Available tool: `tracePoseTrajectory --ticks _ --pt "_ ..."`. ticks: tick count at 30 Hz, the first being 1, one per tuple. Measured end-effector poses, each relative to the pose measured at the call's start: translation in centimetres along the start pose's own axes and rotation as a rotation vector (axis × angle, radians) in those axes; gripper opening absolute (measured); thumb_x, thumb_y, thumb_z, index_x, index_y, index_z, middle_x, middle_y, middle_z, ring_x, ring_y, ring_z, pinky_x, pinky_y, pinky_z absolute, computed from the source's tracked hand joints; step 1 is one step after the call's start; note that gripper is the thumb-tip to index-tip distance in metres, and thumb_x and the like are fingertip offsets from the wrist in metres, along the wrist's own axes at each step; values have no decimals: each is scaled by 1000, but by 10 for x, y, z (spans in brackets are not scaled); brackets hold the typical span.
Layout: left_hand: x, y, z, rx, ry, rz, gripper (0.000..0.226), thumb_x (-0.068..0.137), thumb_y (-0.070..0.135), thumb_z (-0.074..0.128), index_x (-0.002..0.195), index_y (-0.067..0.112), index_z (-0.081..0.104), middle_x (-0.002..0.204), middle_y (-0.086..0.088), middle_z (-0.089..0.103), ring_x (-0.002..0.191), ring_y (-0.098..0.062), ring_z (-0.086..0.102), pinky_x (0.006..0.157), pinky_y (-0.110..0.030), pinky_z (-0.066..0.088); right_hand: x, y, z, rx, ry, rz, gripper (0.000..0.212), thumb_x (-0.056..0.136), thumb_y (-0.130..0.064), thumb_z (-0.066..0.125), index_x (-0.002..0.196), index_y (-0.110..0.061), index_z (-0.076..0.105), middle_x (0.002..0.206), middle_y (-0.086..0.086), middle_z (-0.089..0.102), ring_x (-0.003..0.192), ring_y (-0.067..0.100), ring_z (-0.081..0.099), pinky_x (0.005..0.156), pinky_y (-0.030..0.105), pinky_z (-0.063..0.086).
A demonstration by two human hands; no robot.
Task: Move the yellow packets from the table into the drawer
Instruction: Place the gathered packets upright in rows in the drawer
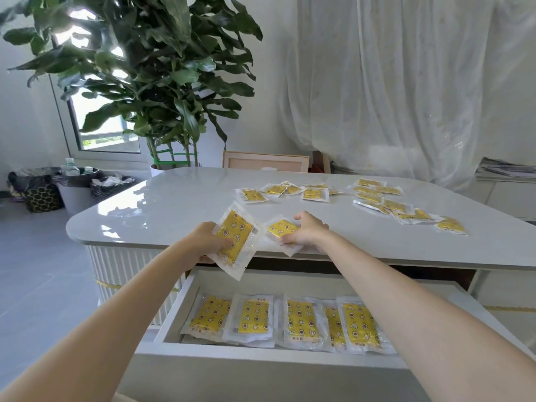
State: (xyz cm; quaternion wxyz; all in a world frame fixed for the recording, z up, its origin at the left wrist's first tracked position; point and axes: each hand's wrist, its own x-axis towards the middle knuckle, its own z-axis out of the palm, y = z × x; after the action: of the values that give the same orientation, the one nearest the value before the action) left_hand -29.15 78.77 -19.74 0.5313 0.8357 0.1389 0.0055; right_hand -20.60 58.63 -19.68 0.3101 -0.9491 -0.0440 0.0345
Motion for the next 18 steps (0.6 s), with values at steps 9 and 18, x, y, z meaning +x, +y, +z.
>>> tracePoseTrajectory --ticks 9,18 --pt "-24 -1 -16 152 -110 -13 43 85 17 69 123 13 48 109 -7 64 95 -23 66 75 -32 58 -16 7 -3 234 -13 6 36 74 -20 81 96 -11 54 105 6 60 92 18 56 72 27 44" --pt "-42 -5 -19 465 -368 -126 21 89 16 64 107 15 54 96 0 65 82 -15 65 69 -24 58 -58 16 -25 177 -570 -17 14 89 -24 68 94 -15 59 83 -1 63 67 9 57 54 18 49"
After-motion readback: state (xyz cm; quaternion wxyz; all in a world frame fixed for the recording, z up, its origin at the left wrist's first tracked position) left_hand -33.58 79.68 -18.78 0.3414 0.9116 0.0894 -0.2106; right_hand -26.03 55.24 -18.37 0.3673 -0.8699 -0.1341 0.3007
